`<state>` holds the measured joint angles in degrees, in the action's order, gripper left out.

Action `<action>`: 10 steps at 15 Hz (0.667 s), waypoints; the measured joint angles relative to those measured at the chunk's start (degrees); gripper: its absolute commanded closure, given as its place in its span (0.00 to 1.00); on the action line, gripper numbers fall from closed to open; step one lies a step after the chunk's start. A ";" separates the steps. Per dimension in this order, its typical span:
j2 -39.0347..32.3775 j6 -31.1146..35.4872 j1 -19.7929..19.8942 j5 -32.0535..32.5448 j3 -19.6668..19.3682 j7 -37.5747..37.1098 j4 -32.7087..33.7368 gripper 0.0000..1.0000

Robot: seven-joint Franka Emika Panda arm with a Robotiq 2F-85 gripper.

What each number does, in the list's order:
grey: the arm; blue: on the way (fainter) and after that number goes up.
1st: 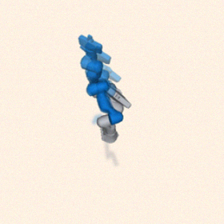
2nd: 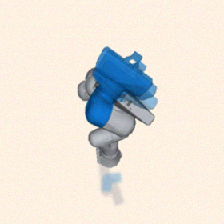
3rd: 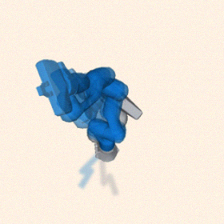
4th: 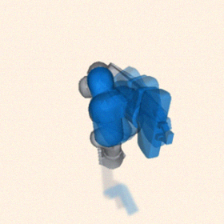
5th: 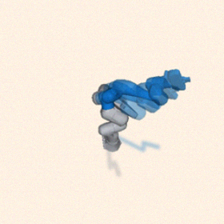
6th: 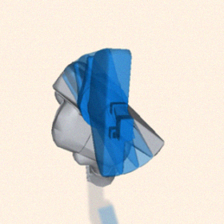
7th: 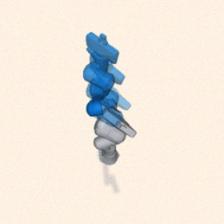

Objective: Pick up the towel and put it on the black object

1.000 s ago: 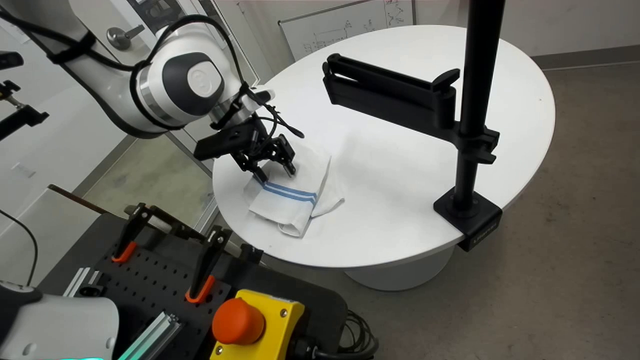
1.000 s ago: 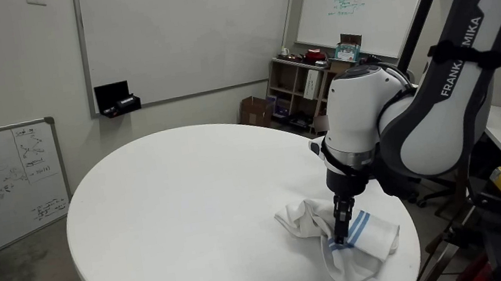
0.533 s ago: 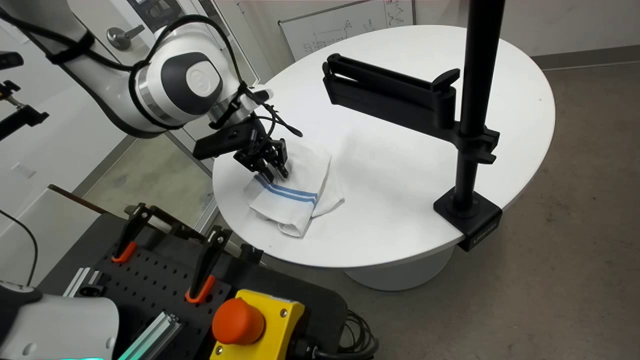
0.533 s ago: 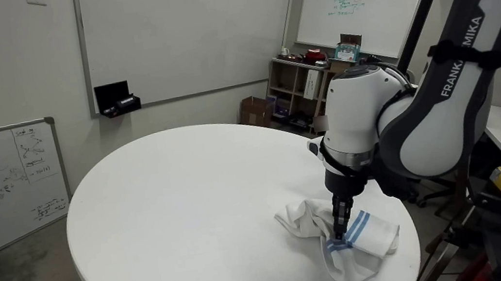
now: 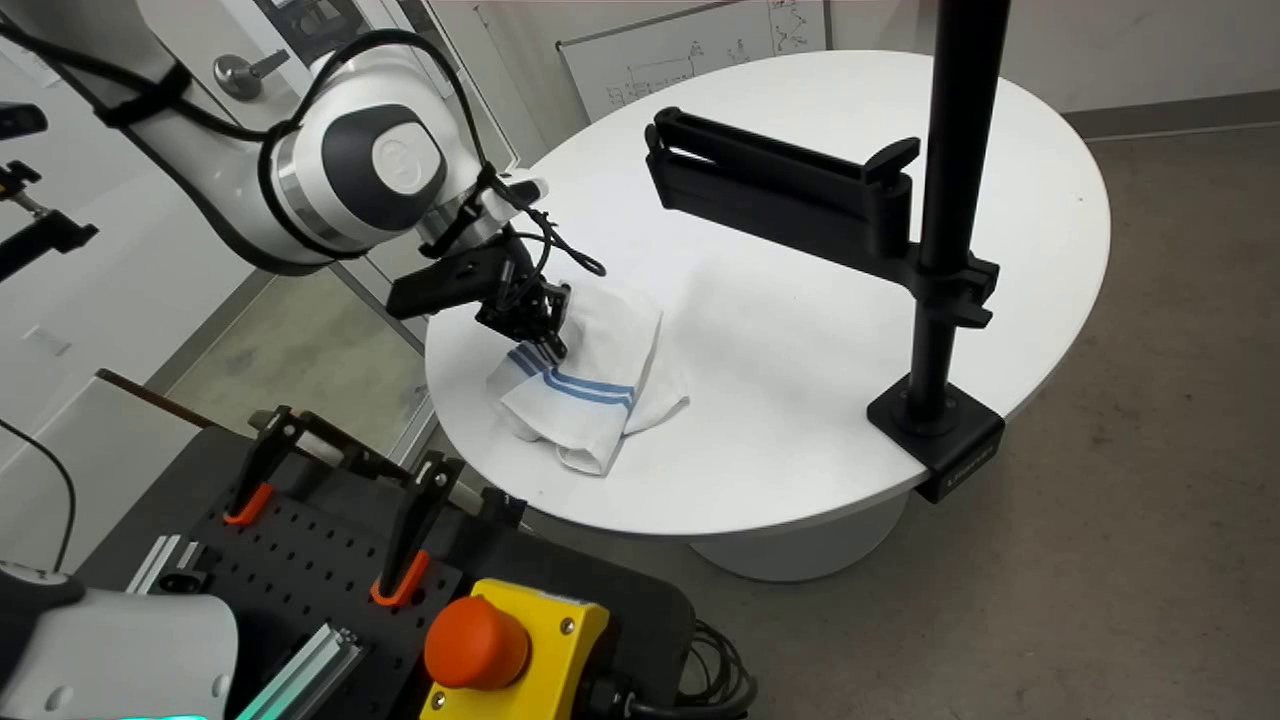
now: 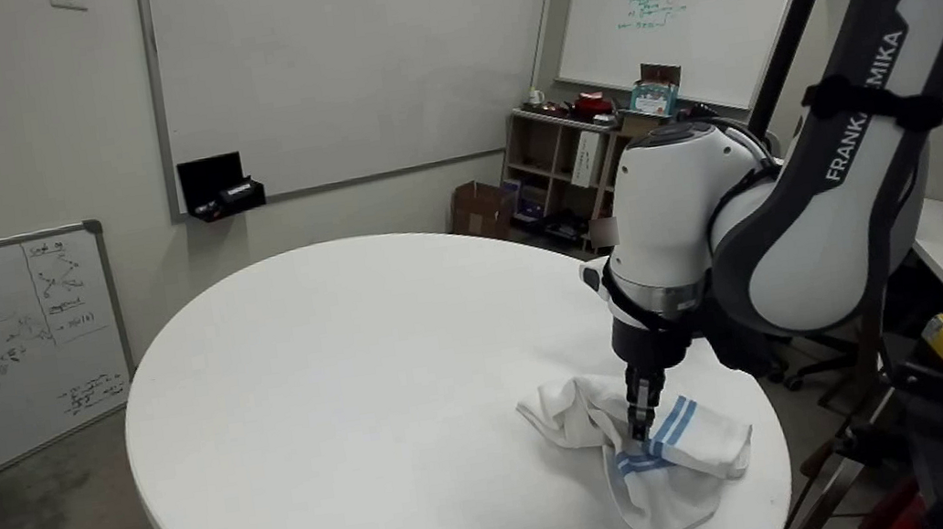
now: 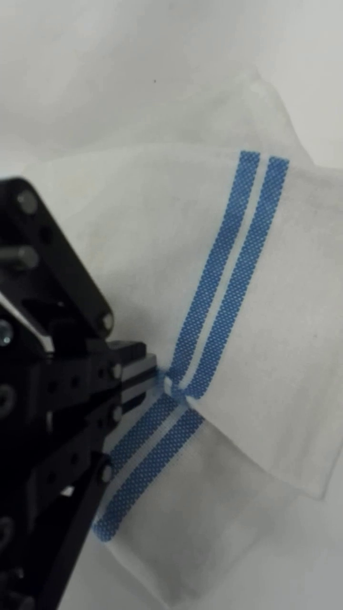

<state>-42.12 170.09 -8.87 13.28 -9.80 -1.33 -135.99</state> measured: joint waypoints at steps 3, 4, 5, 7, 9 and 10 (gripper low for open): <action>0.08 0.11 0.70 -0.52 0.08 0.00 -0.04 1.00; 0.29 0.57 1.30 -0.68 0.17 0.01 -0.20 1.00; 0.61 1.16 2.12 -0.81 0.37 0.06 -0.44 1.00; 2.18 3.05 5.01 -1.18 1.42 0.52 -1.67 1.00; 4.81 5.08 8.78 -1.69 3.00 1.66 -3.76 1.00; 6.43 6.05 10.90 -1.88 3.95 2.48 -5.03 1.00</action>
<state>-35.69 176.14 2.04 11.40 -5.84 1.16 -141.02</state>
